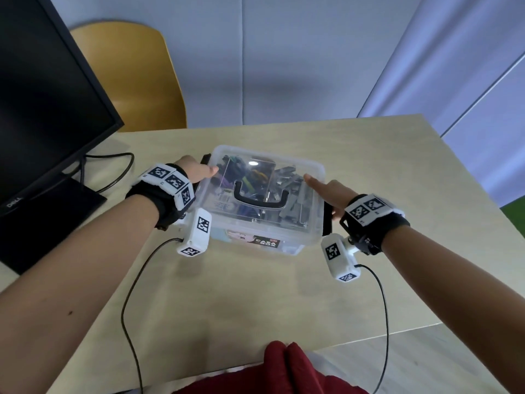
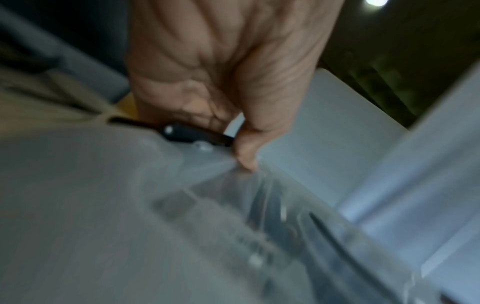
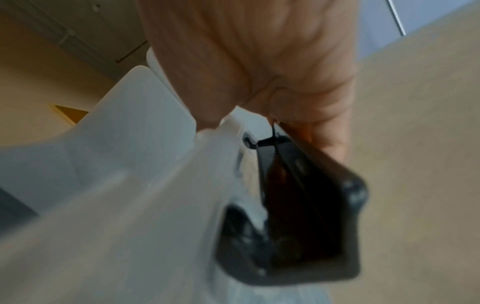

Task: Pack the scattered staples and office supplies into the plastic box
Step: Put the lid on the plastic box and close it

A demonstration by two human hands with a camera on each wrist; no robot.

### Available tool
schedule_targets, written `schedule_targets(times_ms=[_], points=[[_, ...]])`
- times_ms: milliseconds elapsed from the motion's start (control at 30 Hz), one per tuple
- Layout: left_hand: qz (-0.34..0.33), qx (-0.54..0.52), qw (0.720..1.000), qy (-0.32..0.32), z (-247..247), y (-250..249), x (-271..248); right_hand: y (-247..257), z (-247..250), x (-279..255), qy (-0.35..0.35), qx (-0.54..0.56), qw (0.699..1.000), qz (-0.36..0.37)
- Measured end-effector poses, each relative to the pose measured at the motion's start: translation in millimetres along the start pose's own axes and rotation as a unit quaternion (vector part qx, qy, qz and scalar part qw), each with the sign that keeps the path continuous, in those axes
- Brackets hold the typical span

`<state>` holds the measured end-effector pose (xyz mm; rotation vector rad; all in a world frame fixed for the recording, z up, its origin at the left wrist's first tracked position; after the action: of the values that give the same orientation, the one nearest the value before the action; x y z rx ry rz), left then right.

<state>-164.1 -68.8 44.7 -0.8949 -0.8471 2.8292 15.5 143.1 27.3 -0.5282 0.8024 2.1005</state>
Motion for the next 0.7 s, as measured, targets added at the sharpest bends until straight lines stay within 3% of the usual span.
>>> schedule_targets(times_ms=[167, 367, 600, 700], points=[[-0.051, 0.129, 0.990, -0.037, -10.2, -18.2, -17.5, 8.8, 4.3, -0.9, -0.044, -0.075, 0.996, -0.012], [-0.095, 0.186, 0.975, -0.073, -15.9, -22.8, -29.4, 30.6, 9.0, -9.4, -0.110, -0.139, 0.984, -0.008], [-0.106, 0.194, 0.972, -0.073, -13.7, -27.9, -37.5, 31.8, 14.4, -18.4, -0.092, -0.182, 0.979, 0.031], [-0.050, 0.133, 0.990, -0.019, 3.7, -16.5, -30.2, 22.9, 13.3, -18.5, -0.055, -0.106, 0.992, 0.045]])
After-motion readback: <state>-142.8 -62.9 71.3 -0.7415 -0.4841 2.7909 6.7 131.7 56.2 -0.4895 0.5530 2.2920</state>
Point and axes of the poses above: each hand's wrist, its own x-axis towards the middle knuckle, its own z-axis out of the back of the hand, y = z × x, the point moved 1 cm from there along x, towards the middle knuckle, and after that the axes turned 14 degrees about -x, right-handed, at the moved point
